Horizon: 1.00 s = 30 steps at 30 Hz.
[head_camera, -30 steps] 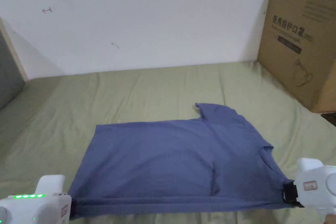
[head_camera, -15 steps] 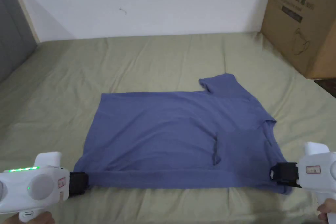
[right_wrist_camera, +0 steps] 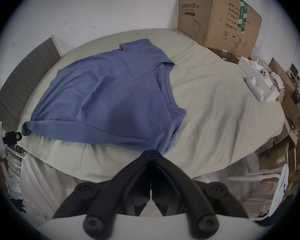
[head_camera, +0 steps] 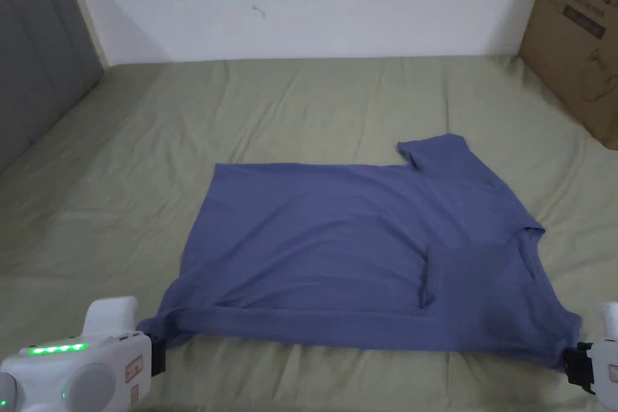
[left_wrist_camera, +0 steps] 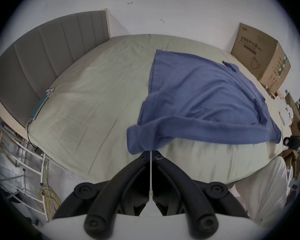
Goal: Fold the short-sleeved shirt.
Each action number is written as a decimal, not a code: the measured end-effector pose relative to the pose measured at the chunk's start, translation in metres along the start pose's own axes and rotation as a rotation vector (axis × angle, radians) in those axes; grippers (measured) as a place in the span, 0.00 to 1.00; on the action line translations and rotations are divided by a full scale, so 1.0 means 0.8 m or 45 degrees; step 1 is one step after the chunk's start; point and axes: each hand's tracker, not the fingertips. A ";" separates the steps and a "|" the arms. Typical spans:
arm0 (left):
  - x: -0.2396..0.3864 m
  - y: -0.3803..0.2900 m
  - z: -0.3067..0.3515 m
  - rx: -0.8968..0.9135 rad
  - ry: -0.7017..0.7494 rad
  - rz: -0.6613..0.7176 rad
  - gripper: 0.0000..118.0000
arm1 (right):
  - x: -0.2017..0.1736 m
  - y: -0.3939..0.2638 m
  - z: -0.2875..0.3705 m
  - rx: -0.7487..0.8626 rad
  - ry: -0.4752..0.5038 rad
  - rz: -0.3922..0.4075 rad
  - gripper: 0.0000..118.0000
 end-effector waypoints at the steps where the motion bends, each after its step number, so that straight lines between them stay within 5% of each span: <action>1: -0.002 0.006 0.001 0.019 0.010 0.001 0.14 | 0.000 0.003 0.002 0.006 -0.015 0.005 0.00; 3: -0.008 0.021 -0.002 0.048 0.039 -0.007 0.52 | 0.003 0.008 0.002 0.018 -0.020 0.000 0.00; 6: -0.015 0.042 -0.020 0.041 0.028 0.029 0.71 | 0.010 0.014 0.000 0.017 0.004 -0.053 0.00; 9: -0.013 0.049 -0.048 -0.017 -0.066 0.047 0.75 | 0.012 0.011 -0.004 0.007 0.006 -0.064 0.00; 13: 0.004 0.043 -0.083 -0.133 -0.101 -0.050 0.65 | 0.016 0.003 -0.010 -0.023 0.013 -0.083 0.00; 14: 0.006 0.043 -0.085 -0.129 -0.092 -0.067 0.46 | 0.018 0.002 -0.011 -0.029 0.018 -0.094 0.00; 15: 0.008 0.044 -0.086 -0.121 -0.083 -0.052 0.15 | 0.018 0.001 -0.012 -0.036 0.026 -0.102 0.00; 16: 0.008 0.046 -0.086 -0.113 -0.106 -0.045 0.05 | 0.020 0.001 -0.012 -0.040 0.034 -0.107 0.00; 20: 0.012 0.053 -0.080 -0.095 -0.081 -0.067 0.04 | 0.020 0.007 -0.007 -0.010 0.035 -0.075 0.04; 23: 0.018 0.055 -0.064 -0.077 -0.090 -0.075 0.04 | 0.029 0.021 -0.012 0.007 0.021 -0.051 0.62; 28: 0.022 0.056 -0.051 -0.066 -0.095 -0.098 0.04 | 0.035 0.046 -0.039 -0.005 0.060 -0.034 0.66; 29: 0.023 0.055 -0.051 -0.069 -0.095 -0.105 0.04 | 0.036 0.049 -0.048 -0.030 0.068 -0.031 0.63; 30: 0.023 0.056 -0.052 -0.073 -0.093 -0.115 0.04 | 0.037 0.050 -0.057 -0.050 0.087 -0.028 0.49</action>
